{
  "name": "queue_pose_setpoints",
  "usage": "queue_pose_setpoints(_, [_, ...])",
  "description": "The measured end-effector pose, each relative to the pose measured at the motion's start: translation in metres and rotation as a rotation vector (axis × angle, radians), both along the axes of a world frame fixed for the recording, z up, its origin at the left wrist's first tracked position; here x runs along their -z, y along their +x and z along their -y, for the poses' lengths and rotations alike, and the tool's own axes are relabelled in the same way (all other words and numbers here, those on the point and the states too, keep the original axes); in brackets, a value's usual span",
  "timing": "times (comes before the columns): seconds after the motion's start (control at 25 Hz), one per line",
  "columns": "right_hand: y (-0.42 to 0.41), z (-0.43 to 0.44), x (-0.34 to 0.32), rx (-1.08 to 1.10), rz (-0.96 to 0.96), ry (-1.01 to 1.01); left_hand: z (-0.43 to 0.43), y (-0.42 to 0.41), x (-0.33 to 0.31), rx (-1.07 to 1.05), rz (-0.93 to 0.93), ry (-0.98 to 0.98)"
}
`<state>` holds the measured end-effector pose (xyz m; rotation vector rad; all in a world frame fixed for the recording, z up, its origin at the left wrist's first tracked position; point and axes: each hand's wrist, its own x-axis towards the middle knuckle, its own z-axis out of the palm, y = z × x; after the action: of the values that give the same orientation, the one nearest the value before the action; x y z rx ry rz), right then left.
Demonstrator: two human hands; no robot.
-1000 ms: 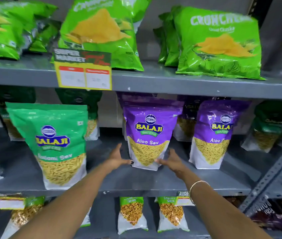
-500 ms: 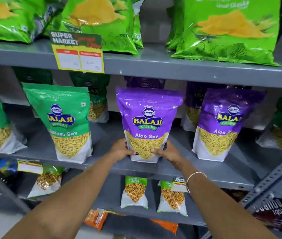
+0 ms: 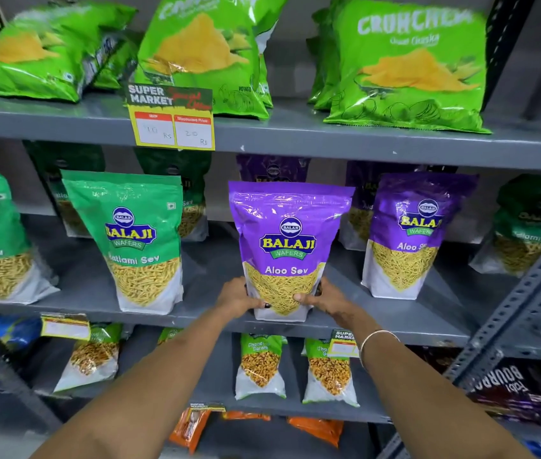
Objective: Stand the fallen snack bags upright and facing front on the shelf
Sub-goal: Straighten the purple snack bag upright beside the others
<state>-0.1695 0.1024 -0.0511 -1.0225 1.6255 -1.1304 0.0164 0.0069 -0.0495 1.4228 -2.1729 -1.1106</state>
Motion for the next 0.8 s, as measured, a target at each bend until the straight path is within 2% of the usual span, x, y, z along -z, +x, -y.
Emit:
queue_pose_setpoints(0.24, [0.001,0.001,0.003,-0.001,0.000,-0.020,-0.004,0.000,-0.005,0.022,-0.088,0.026])
queue_pose_setpoints(0.36, [-0.002,0.002,0.002,-0.031,0.007,0.021,-0.005,0.001,-0.006,0.039,-0.061,0.035])
queue_pose_setpoints(0.44, [-0.005,-0.001,-0.001,-0.014,0.001,0.029,-0.006,0.005,-0.012,0.077,0.018,0.041])
queue_pose_setpoints(0.52, [-0.010,-0.008,-0.008,0.057,-0.017,0.039,-0.008,0.008,-0.020,0.124,0.195,0.073])
queue_pose_setpoints(0.56, [-0.016,-0.011,-0.006,0.100,-0.042,0.047,-0.010,0.009,-0.025,0.140,0.321,0.141])
queue_pose_setpoints(0.68, [-0.037,-0.033,-0.009,0.325,-0.223,0.104,-0.026,0.001,-0.041,0.294,0.620,0.513])
queue_pose_setpoints(0.72, [-0.047,-0.042,-0.007,0.412,-0.281,0.103,-0.033,-0.007,-0.043,0.375,0.651,0.566])
queue_pose_setpoints(0.8, [-0.071,-0.064,-0.008,0.543,-0.322,0.112,-0.047,-0.035,-0.040,0.511,0.575,0.535])
